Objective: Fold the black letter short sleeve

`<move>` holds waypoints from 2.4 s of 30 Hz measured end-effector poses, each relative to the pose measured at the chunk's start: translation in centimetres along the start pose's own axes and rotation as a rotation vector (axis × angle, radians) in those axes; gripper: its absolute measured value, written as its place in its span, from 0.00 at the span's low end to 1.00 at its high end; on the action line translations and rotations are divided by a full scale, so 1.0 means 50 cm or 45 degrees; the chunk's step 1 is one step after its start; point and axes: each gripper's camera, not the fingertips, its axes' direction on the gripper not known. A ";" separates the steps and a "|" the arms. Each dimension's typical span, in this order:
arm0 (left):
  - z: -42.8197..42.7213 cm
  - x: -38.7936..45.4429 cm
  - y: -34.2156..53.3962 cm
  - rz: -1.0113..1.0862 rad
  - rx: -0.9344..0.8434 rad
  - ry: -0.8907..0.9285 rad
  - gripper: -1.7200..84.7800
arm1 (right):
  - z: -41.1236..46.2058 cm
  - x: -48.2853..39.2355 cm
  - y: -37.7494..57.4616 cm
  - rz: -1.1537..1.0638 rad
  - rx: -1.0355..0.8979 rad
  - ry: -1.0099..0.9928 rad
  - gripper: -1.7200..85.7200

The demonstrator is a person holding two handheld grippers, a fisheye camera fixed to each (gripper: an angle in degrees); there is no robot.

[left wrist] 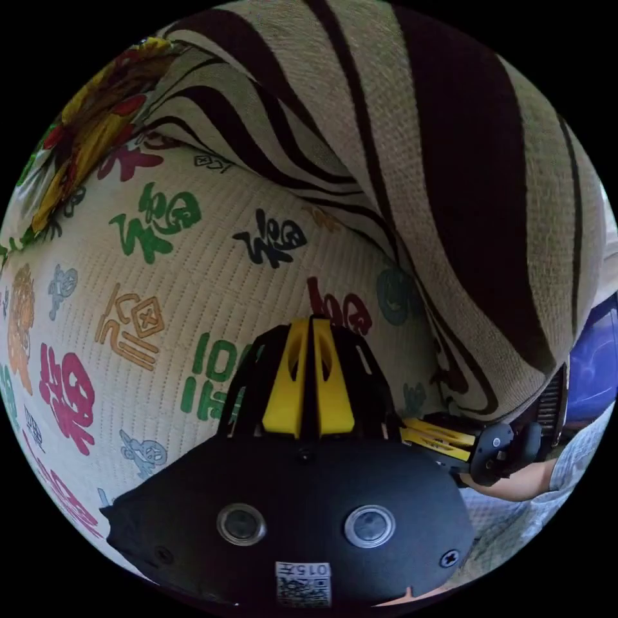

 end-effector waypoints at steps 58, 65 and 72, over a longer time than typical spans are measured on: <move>-0.404 -0.276 0.765 -0.730 0.287 -0.084 0.02 | 0.031 -0.309 -0.179 -0.947 -0.226 -0.335 0.03; -0.495 -0.239 0.784 -0.736 0.284 -0.239 0.09 | 0.032 -0.255 -0.255 -0.811 -0.212 -0.465 0.08; -0.479 -0.263 0.649 -0.636 0.358 -0.060 0.12 | 0.105 -0.174 -0.366 -0.515 -0.137 -0.393 0.10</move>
